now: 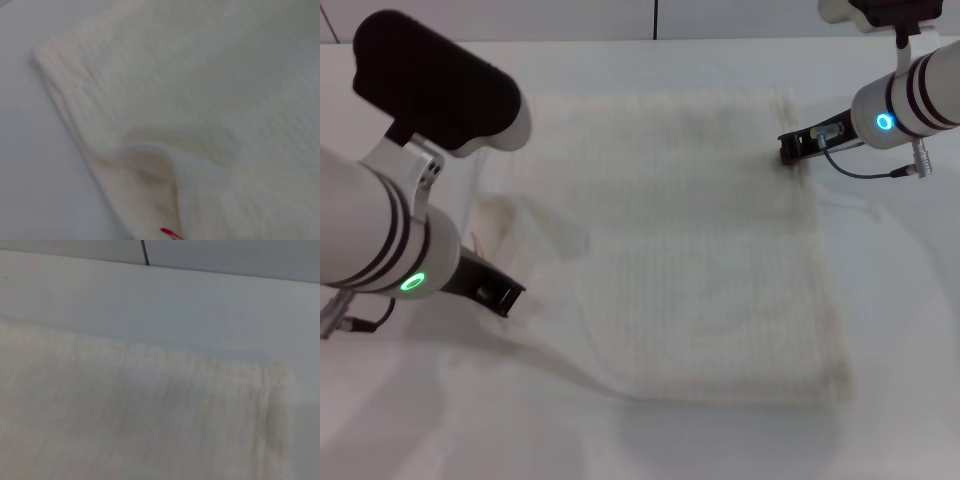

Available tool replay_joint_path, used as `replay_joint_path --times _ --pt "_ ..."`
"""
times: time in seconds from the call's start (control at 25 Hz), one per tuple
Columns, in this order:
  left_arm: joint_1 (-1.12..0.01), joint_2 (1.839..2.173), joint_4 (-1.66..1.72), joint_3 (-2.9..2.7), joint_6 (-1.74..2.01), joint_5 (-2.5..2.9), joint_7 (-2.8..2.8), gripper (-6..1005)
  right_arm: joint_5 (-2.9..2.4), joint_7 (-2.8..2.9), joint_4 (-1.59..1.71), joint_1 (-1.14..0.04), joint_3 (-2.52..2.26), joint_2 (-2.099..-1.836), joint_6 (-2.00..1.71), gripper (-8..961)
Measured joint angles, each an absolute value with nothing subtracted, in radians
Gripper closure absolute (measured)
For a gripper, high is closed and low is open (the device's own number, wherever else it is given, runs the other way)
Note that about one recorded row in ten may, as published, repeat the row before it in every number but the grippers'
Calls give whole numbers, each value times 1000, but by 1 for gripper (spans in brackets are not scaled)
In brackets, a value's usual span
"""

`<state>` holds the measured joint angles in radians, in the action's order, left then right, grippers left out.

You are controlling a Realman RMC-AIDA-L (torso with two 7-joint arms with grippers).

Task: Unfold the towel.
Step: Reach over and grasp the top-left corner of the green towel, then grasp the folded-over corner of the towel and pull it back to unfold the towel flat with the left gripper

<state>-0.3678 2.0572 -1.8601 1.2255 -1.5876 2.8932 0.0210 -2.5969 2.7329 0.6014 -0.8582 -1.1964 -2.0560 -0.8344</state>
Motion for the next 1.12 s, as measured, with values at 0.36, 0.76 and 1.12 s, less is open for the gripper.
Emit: replay_joint_path --times 0.36,0.76,1.12 --pt "-325 2054 -1873 1244 -1602 2893 22 963 -2597 2732 601 -859 -1196 -2057 -834 954" --pt "-312 2049 -1871 1251 -1641 2893 29 960 -2597 2732 604 -860 -1196 -2057 -836 954" --pt "-309 2050 -1858 1223 -1628 2893 37 957 -2597 2732 631 -853 -1196 -2058 -855 953"
